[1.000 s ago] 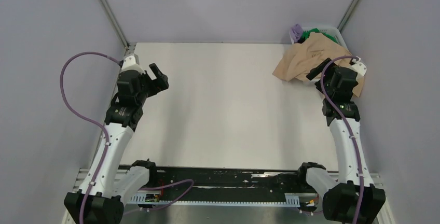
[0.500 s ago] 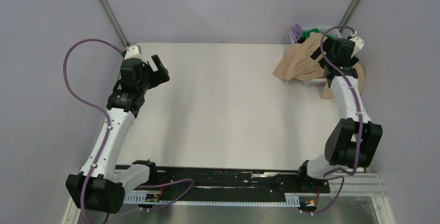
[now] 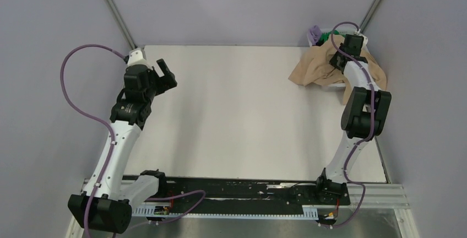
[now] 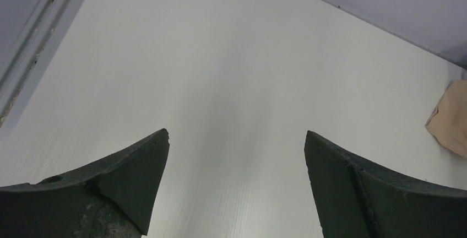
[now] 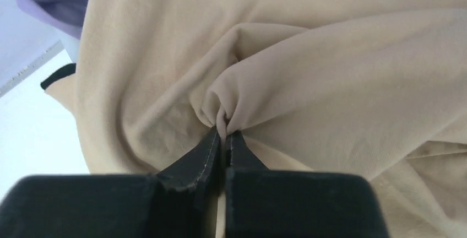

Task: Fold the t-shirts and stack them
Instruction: Grab crumpled tshirt from bin with the right arm, then move the tshirt to the center of the board

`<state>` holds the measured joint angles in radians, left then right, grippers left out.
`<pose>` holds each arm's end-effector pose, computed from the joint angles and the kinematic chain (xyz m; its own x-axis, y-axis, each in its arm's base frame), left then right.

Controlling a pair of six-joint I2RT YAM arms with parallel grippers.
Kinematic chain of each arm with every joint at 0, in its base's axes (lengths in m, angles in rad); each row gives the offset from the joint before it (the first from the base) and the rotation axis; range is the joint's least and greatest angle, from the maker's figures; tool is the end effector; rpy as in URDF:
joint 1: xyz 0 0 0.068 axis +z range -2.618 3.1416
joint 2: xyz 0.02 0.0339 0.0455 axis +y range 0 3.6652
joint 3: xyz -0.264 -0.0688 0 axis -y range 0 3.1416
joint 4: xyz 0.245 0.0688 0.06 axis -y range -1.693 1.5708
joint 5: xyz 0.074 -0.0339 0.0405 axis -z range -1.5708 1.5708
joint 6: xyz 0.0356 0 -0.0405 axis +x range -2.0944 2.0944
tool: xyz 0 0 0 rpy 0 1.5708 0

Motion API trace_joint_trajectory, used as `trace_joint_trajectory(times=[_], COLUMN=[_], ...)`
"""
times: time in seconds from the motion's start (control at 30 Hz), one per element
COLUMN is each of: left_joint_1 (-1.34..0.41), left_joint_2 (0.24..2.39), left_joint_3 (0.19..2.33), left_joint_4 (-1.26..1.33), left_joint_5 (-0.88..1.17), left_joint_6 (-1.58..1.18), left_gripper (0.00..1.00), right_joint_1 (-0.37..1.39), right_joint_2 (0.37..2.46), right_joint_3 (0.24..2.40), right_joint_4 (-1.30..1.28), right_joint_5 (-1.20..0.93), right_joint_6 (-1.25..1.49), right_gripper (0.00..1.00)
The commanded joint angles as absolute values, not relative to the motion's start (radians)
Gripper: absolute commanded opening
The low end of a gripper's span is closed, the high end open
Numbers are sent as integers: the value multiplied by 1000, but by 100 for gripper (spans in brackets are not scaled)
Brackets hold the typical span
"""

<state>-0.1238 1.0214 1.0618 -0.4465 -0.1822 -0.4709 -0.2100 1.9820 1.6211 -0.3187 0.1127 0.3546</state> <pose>0.2237 -0.0213 0.3654 -0.3295 -0.4086 -0.8512 -0.2168 0.9102 -0.3530 0.4500 -0.1000 0.2564 -0.4748 0.4540 -0.7540 0.4879 0.8488 0.2038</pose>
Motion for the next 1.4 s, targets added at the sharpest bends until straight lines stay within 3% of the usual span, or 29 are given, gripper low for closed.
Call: trace_joint_trajectory(times=[0.0,0.2,0.47,0.6,0.7,0.9,1.13,1.27,1.3,1.37], left_joint_1=[-127,-128,-127,-127,-127,-127,-127,-127,-127,-127], left_joint_2=[979,970,967,978,985,1003,1033,1071,1080,1096], left_joint_3=[1054,1030,992,1003,1008,1029,1005,1008,1007,1004], left_joint_4=[-431,-414,-360,-372,-401,-446,-445,-471,-472,-471], left_joint_5=[-200,-174,-140,-134,-182,-224,-227,-208,-183,-136], left_joint_6=[-480,-487,-539,-536,-553,-537,-533,-528,-527,-521], left_gripper=[100,100,100,100,100,100,100,100,100,100], right_joint_1=[-209,-194,-75,76,205,259,250,208,184,163], right_joint_2=[1938,1689,1396,1386,1426,1422,1267,1197,1197,1210], right_joint_3=[1726,1725,1729,1803,1875,1818,1393,1135,1095,1059], right_joint_4=[-296,-296,-301,-256,-257,-237,-262,-280,-295,-332], right_joint_5=[79,1,-533,-822,-927,-831,-443,-192,-153,-78], right_joint_6=[321,274,341,395,416,428,345,348,350,364], right_gripper=[0,0,0,0,0,0,0,14,27,68])
